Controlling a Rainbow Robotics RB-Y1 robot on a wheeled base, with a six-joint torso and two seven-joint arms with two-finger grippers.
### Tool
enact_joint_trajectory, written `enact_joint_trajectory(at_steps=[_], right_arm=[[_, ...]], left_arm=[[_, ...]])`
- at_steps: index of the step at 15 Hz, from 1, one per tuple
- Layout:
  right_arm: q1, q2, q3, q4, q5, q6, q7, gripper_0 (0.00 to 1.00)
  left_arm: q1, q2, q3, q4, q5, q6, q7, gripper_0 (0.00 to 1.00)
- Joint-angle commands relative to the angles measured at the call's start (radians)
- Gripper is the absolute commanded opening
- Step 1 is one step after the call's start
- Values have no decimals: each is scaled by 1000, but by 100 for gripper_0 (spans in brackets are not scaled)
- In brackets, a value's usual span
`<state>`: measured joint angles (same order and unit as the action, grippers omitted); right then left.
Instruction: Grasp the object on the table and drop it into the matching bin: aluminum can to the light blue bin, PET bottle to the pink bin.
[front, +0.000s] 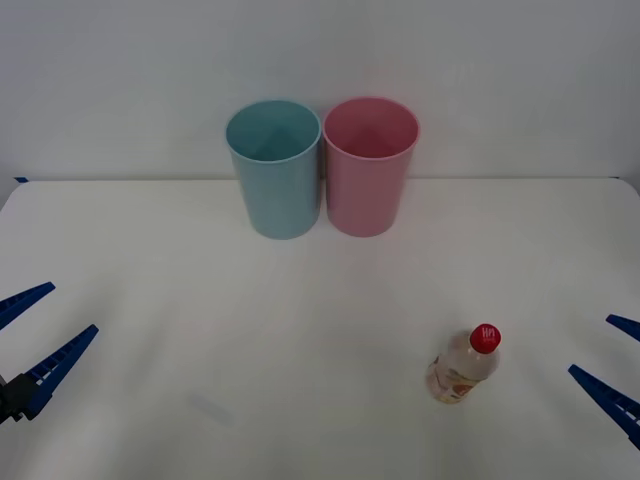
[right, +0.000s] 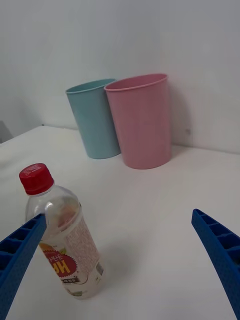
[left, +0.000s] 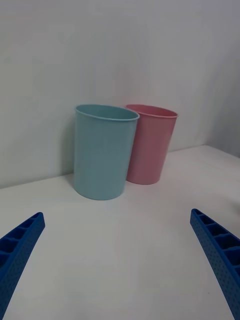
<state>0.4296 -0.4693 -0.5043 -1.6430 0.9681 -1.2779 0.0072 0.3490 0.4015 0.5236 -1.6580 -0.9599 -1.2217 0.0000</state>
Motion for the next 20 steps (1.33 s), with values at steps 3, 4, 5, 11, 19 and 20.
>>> enact_joint_trajectory(at_steps=[3,4,5,11,19,20], right_arm=[[52,-17,7,0,-9,-38,31,100],[61,-17,10,0,-8,-41,45,100],[67,-17,13,0,-8,-43,56,100],[123,-17,52,0,-29,-38,235,100],[104,-9,148,108,-57,-37,395,100],[100,-8,168,112,-63,-37,405,100]], left_arm=[[0,0,0,0,0,0,0,100],[0,0,0,0,0,0,0,100],[0,0,0,0,0,0,0,100],[0,0,0,0,0,0,0,100],[0,0,0,0,0,0,0,100],[0,0,0,0,0,0,0,100]])
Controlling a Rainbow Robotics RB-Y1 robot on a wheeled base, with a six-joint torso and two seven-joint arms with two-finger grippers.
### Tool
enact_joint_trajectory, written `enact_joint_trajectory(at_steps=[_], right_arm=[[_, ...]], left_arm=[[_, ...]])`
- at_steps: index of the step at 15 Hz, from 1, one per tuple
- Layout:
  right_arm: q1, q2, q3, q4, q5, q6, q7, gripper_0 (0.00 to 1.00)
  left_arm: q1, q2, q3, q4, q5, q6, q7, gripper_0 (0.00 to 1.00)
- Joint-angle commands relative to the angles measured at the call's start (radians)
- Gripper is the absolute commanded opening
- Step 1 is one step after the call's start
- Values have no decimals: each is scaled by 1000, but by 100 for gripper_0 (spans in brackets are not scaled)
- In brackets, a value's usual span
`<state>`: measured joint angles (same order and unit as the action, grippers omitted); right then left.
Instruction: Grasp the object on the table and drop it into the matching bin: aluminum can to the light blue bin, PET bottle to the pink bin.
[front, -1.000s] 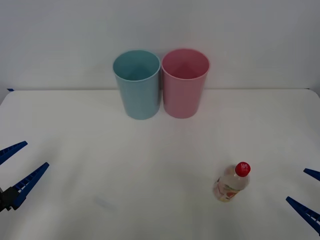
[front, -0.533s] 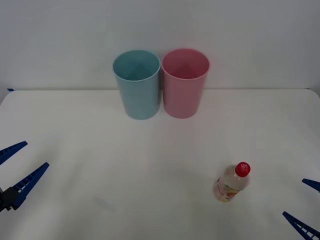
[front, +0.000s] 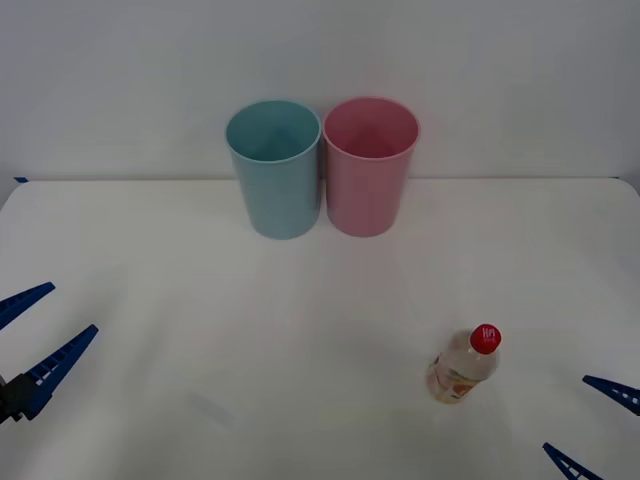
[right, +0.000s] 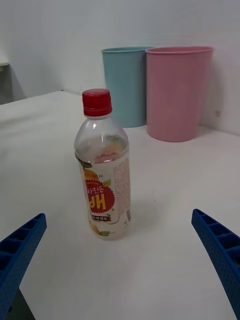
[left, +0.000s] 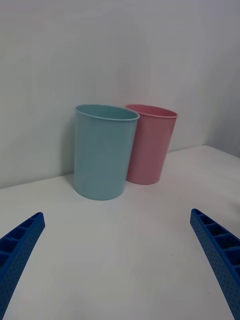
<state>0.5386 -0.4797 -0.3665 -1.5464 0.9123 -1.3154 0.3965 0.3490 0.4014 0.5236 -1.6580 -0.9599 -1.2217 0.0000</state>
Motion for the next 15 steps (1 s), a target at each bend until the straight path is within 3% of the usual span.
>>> enact_joint_trajectory(at_steps=[1,8,15], right_arm=[[-11,3,46,19,-9,7,24,100],[-69,96,84,37,63,54,73,100],[-98,115,186,35,65,170,125,100]], left_arm=[[0,0,0,0,0,0,0,100],[0,0,0,0,0,0,0,100],[0,0,0,0,0,0,0,100]])
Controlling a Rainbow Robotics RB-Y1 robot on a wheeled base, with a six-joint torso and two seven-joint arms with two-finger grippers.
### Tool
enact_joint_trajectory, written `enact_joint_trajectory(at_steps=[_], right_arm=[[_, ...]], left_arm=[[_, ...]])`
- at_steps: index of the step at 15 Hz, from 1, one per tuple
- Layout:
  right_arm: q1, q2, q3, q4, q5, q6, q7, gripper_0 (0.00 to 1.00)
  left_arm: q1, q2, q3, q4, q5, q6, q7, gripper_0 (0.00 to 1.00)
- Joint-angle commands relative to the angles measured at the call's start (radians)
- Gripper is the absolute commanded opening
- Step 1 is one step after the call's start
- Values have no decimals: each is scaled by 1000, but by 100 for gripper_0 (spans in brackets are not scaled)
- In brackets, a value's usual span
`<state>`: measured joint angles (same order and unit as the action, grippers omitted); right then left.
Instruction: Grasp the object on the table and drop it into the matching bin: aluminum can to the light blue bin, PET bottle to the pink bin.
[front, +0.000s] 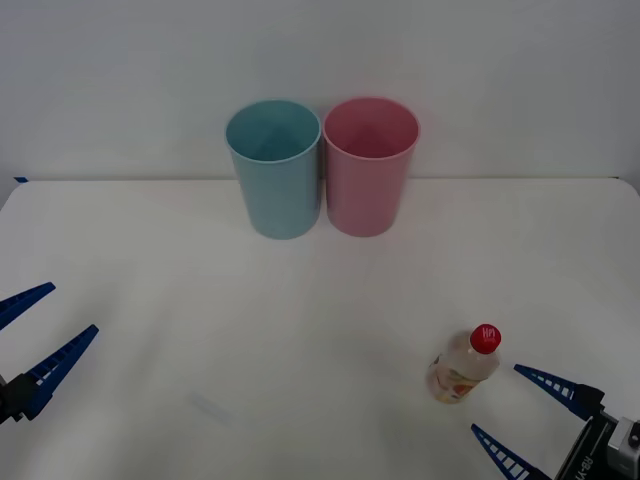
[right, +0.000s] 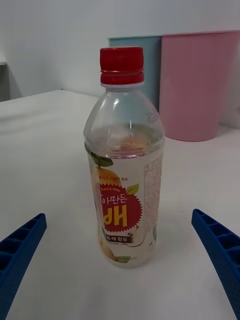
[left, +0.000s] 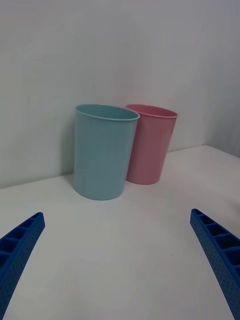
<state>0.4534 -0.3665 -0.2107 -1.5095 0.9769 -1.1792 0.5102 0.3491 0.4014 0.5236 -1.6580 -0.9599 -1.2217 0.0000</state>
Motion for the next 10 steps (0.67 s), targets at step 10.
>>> enact_joint_trajectory(at_steps=[10], right_arm=[[-84,41,134,0,-3,196,51,100]], left_arm=[[0,0,0,0,0,0,0,100]])
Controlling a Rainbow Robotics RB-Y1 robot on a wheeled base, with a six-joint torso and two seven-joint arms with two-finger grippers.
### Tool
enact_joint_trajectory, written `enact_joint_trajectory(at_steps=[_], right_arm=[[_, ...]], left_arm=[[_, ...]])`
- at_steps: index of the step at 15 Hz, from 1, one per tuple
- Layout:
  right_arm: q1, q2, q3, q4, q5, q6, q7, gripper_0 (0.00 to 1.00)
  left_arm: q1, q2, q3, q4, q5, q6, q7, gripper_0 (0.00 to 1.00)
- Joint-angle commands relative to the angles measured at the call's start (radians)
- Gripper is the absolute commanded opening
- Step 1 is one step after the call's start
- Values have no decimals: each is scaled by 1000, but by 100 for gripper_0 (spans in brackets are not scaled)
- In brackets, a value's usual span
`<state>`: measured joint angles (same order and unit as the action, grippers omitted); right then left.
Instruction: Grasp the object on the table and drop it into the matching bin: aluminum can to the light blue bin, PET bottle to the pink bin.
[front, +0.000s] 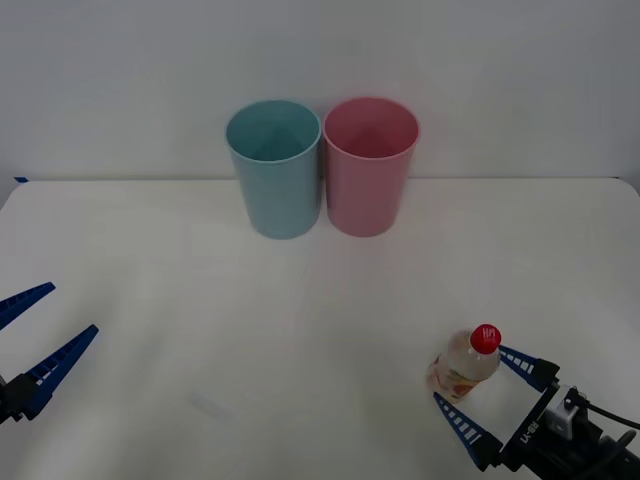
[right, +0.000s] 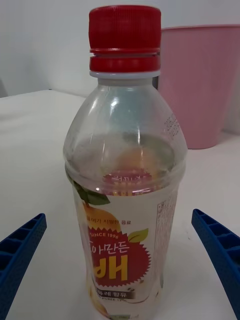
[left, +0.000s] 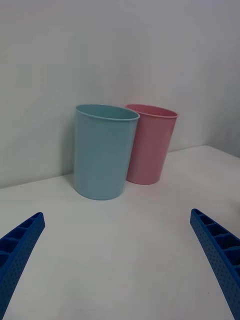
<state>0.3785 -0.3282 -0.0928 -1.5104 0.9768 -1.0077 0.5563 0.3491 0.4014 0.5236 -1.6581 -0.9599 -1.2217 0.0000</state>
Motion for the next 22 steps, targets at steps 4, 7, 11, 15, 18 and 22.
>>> enact_joint_trajectory(at_steps=[4,7,11,15,18,22], right_arm=[[-27,8,50,1,-13,73,11,100],[-36,6,71,1,-26,103,17,100],[-38,8,74,1,-33,118,17,0],[-38,8,76,1,-36,121,16,0],[-38,8,74,1,-36,121,14,0],[-33,-5,76,-8,-63,110,7,0]], left_arm=[[0,0,0,0,0,0,0,100],[0,0,0,0,0,0,0,100],[0,0,0,0,0,0,0,100],[0,0,0,0,0,0,0,100],[0,0,0,0,0,0,0,100],[0,0,0,0,0,0,0,100]])
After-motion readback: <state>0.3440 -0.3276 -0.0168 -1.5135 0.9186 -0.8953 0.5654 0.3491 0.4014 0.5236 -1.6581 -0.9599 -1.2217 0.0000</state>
